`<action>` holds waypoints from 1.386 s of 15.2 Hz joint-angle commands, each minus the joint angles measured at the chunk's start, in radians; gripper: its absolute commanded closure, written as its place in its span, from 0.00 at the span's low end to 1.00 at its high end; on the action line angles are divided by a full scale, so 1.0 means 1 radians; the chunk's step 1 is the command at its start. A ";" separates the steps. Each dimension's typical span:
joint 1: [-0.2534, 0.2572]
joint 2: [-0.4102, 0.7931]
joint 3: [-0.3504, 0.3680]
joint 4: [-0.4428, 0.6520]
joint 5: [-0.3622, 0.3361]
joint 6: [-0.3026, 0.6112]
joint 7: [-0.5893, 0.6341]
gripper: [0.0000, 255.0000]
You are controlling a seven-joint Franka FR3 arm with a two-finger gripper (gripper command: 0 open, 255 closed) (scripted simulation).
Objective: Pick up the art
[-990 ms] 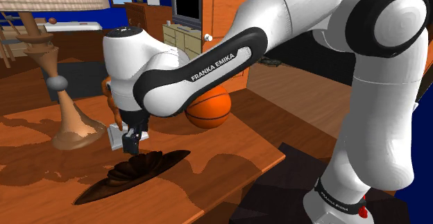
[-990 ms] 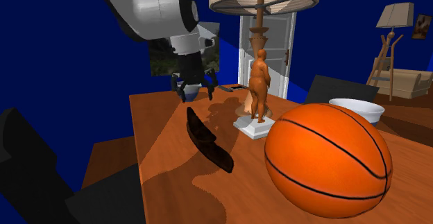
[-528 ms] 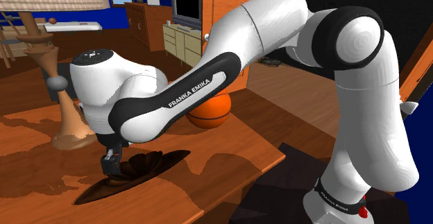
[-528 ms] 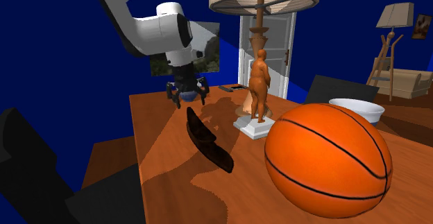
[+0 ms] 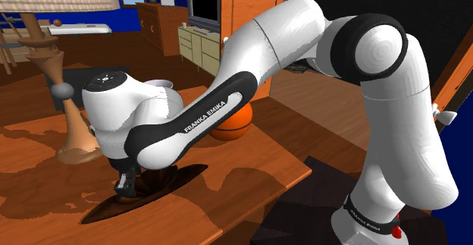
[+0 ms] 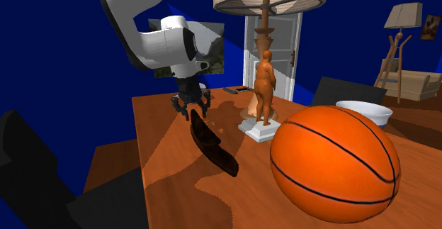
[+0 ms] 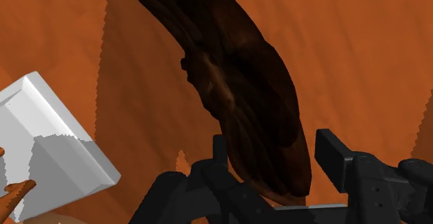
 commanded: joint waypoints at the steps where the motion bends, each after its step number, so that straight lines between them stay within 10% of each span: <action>1: 0.001 0.000 0.000 -0.001 -0.001 0.001 0.001 1.00; 21: -0.013 -0.069 0.025 0.058 0.049 -0.119 -0.045 1.00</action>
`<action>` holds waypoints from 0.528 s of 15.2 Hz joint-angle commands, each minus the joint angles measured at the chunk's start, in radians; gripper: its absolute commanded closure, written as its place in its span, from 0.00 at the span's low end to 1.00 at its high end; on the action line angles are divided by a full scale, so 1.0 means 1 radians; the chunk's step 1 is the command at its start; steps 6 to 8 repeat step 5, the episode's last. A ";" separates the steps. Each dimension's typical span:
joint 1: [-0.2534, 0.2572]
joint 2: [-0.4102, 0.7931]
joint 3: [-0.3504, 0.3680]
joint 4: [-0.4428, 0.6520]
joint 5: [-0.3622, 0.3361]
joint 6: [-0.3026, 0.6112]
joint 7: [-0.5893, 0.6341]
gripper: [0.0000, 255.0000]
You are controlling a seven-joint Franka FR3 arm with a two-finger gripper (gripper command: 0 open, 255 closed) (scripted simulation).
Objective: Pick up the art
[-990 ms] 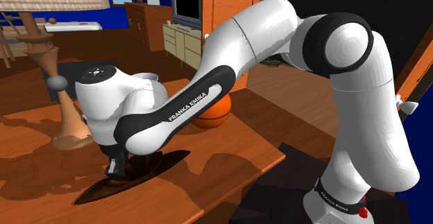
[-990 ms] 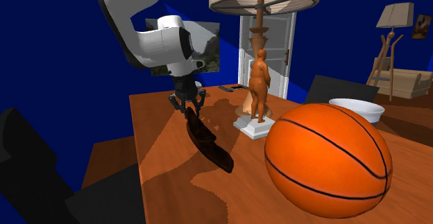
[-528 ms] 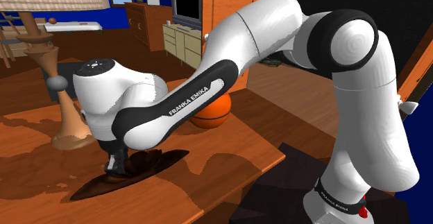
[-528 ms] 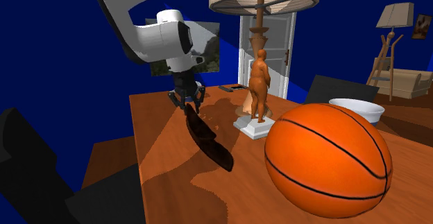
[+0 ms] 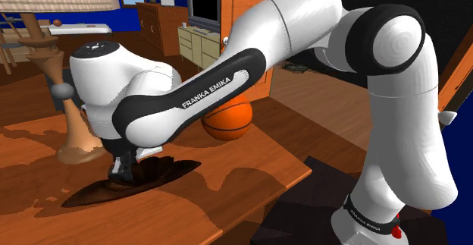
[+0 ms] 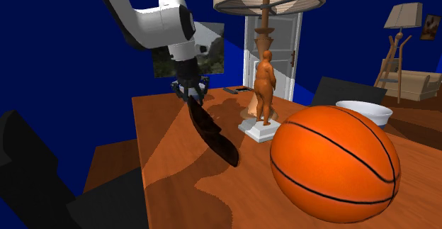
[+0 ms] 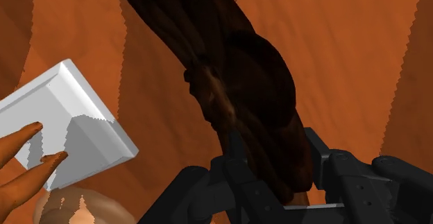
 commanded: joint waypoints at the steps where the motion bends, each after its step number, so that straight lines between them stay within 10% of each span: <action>1: -0.001 -0.009 0.003 0.018 0.008 -0.024 -0.009 1.00; 8: -0.002 -0.018 0.007 0.034 0.015 -0.048 -0.016 1.00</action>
